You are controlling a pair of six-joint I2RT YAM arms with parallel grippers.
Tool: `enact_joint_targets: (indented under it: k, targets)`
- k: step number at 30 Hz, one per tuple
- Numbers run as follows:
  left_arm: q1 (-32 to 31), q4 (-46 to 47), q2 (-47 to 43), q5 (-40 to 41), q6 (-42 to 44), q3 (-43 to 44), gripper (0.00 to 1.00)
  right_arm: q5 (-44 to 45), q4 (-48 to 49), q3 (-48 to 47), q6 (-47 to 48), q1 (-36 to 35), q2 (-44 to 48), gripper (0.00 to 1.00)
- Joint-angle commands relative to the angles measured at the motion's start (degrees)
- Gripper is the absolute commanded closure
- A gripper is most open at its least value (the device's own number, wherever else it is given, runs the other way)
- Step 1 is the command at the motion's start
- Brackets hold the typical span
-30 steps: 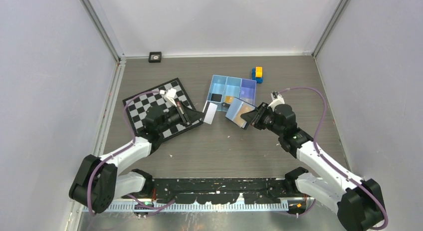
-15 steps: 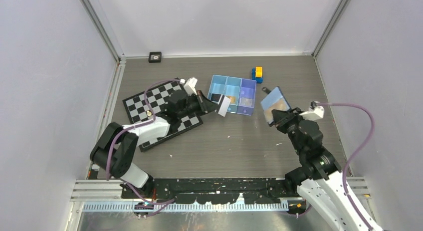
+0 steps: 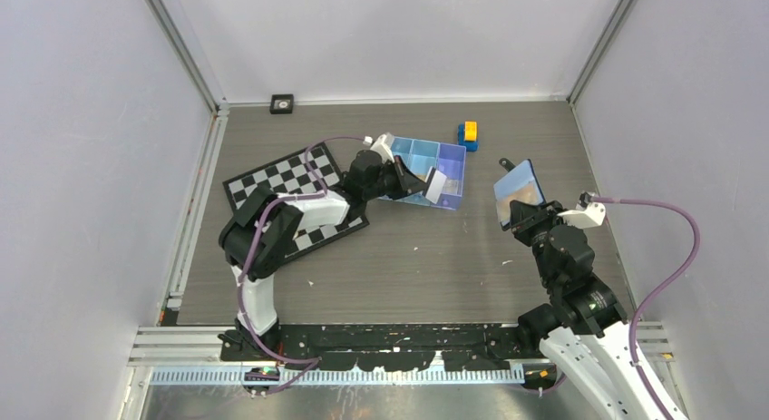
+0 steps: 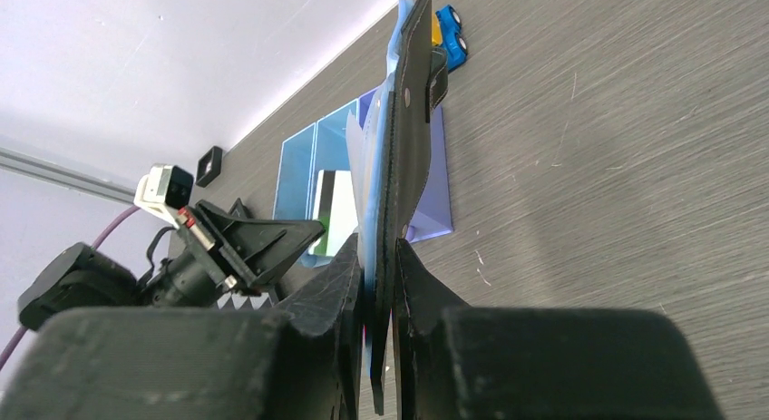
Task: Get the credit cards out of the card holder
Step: Place the credit card in the storage box.
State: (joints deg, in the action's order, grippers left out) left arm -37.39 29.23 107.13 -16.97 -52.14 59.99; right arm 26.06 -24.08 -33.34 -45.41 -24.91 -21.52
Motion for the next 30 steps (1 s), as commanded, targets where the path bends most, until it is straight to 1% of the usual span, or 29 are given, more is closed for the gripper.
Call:
enact_joint_targets:
  k: [1,7,13,18,19,22,23,27,30]
  targets:
    - [-0.2,1.5,3.7,1.1,-2.0,5.9,1.0,1.2,2.7,-0.8,-1.3,0.1,0.1,1.0]
    - [-0.9,-1.0,8.3,2.2,-2.2,13.2,1.0,0.9,2.7,-0.7,-1.4,0.1,1.2,1.0]
    - [-0.9,-3.3,12.2,5.0,-2.0,17.3,1.0,0.4,2.8,-0.5,-1.8,0.1,1.3,1.0]
    - [-1.3,-5.3,14.5,5.6,-2.9,20.4,1.0,-0.2,3.2,-0.5,-2.0,0.1,0.7,1.0]
    - [-1.5,-6.4,14.5,5.9,-2.7,20.9,0.98,-0.3,3.2,-0.5,-2.0,0.0,0.6,1.0]
    - [-1.8,-8.8,13.1,6.6,-1.4,21.4,0.79,0.5,3.3,-0.1,-1.7,0.0,0.3,1.0]
    - [-1.9,-9.8,12.0,7.2,-1.3,21.1,0.74,1.3,3.3,0.0,-1.7,0.0,0.2,1.0]
    - [-2.1,-12.1,5.6,8.7,1.0,17.8,0.58,-0.5,4.4,0.0,-0.3,0.1,-1.0,1.0]
    - [-2.1,-14.5,-1.8,9.9,3.8,14.2,0.52,-4.0,6.6,0.3,1.8,0.1,-2.5,1.0]
